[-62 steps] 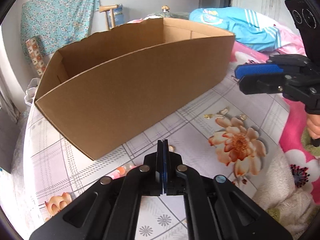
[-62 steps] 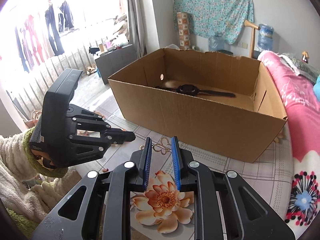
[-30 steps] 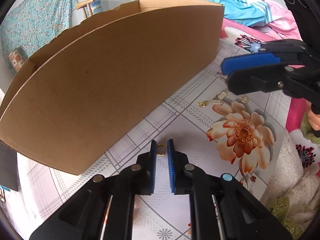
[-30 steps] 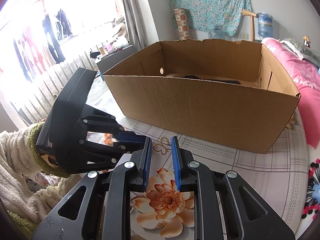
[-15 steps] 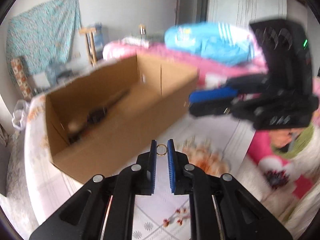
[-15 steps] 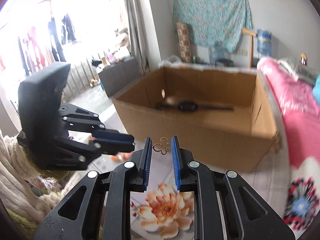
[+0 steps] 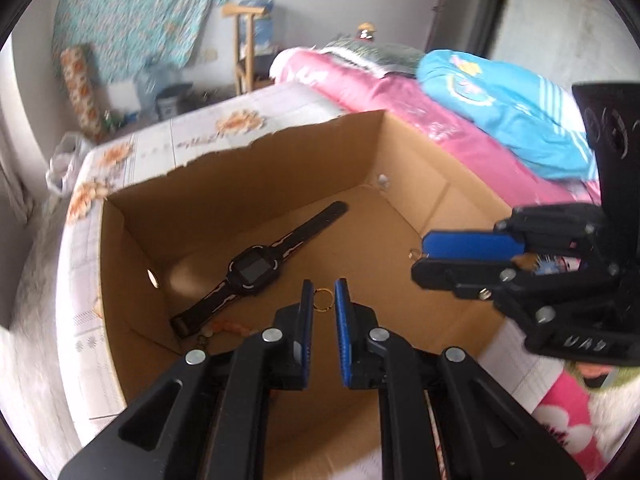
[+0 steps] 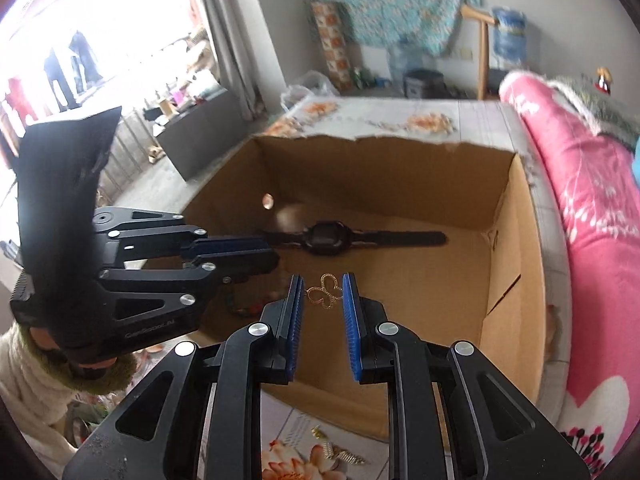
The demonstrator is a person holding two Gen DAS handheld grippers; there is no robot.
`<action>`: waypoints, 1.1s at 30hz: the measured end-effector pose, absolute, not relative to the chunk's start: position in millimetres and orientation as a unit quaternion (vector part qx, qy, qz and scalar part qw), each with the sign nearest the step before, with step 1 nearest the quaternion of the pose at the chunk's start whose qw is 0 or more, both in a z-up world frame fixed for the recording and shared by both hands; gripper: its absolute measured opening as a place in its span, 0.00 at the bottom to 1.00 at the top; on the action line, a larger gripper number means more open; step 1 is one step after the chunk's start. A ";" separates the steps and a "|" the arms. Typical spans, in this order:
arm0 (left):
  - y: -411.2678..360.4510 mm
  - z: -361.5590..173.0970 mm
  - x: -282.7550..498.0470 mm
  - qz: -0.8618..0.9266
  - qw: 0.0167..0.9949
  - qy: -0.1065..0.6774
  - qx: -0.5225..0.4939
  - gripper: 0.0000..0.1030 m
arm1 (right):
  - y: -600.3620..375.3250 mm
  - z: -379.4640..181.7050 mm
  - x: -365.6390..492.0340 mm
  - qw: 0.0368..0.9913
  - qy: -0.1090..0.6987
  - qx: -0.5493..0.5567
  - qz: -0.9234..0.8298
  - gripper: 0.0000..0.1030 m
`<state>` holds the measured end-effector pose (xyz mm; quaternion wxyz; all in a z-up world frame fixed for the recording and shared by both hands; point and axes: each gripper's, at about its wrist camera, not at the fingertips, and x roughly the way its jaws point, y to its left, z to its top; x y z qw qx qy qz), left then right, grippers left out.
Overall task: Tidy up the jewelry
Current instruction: 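Open both grippers inside the box and move them back over the table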
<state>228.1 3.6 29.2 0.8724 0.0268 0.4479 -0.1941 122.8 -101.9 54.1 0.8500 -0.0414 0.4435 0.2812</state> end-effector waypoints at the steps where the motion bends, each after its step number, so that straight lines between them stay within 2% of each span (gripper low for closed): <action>1: 4.9 29.1 232.6 -0.190 0.871 0.452 0.022 0.10 | -102.4 50.5 127.9 0.847 0.452 -0.035 0.277 0.18; 4: 8.5 29.9 239.7 -0.184 0.871 0.456 0.003 0.12 | -105.8 46.8 137.7 0.845 0.463 -0.020 0.268 0.21; 8: 8.5 30.2 237.9 -0.183 0.875 0.447 0.002 0.20 | -114.6 50.1 139.6 0.851 0.451 0.000 0.268 0.27; 16: 17.7 56.7 208.0 -0.207 0.898 0.389 -0.008 0.20 | -144.0 74.9 115.7 0.878 0.403 0.041 0.255 0.28; 24: 45.3 79.9 129.5 -0.245 0.915 0.321 -0.012 0.20 | -181.7 106.5 47.6 0.903 0.329 0.091 0.260 0.30; 28: 57.6 70.3 93.7 -0.256 0.913 0.318 -0.015 0.20 | -191.6 108.2 10.6 0.907 0.315 0.093 0.264 0.31; 33: 60.4 38.5 69.7 -0.261 0.899 0.350 -0.038 0.22 | -188.8 81.7 -17.2 0.902 0.342 0.094 0.246 0.31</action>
